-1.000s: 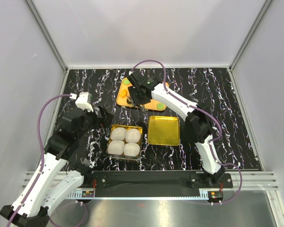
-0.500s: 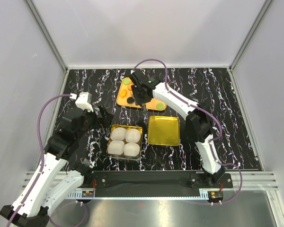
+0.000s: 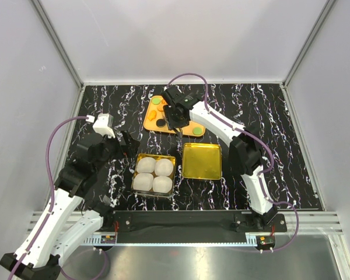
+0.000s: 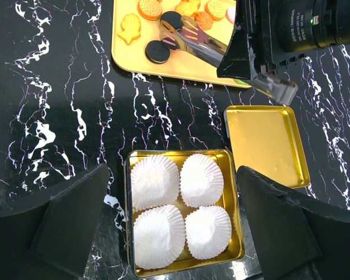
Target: Pack the cookies
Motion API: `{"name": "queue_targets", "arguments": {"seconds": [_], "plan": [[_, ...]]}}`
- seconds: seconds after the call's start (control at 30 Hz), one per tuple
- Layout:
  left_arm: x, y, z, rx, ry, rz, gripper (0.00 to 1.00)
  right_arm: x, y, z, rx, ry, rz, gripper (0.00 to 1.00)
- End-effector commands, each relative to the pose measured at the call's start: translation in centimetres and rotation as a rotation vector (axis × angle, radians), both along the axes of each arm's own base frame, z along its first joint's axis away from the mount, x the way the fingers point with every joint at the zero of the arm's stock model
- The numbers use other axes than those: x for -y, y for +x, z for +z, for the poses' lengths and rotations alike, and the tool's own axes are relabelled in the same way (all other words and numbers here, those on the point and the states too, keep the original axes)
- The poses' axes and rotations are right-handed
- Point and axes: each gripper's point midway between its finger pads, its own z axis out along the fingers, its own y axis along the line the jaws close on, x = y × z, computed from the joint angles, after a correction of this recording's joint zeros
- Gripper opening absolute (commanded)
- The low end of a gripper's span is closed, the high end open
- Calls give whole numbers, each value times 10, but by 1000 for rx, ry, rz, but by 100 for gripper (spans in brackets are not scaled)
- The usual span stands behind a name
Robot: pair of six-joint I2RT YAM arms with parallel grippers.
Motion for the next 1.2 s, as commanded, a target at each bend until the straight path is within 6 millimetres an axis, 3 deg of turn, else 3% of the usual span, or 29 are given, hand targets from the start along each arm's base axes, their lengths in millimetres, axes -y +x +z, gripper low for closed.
{"name": "queue_targets", "arguments": {"seconds": [0.0,0.57,1.17], "plan": [[2,2,12,44,-26,-9,99,11,6,23,43,32,-41,50],[3,2,12,44,-26,-9,99,15,1,14,-13,71,-59,54],[2,2,13,47,-27,-8,99,19,-5,20,-11,73,-54,52]]}}
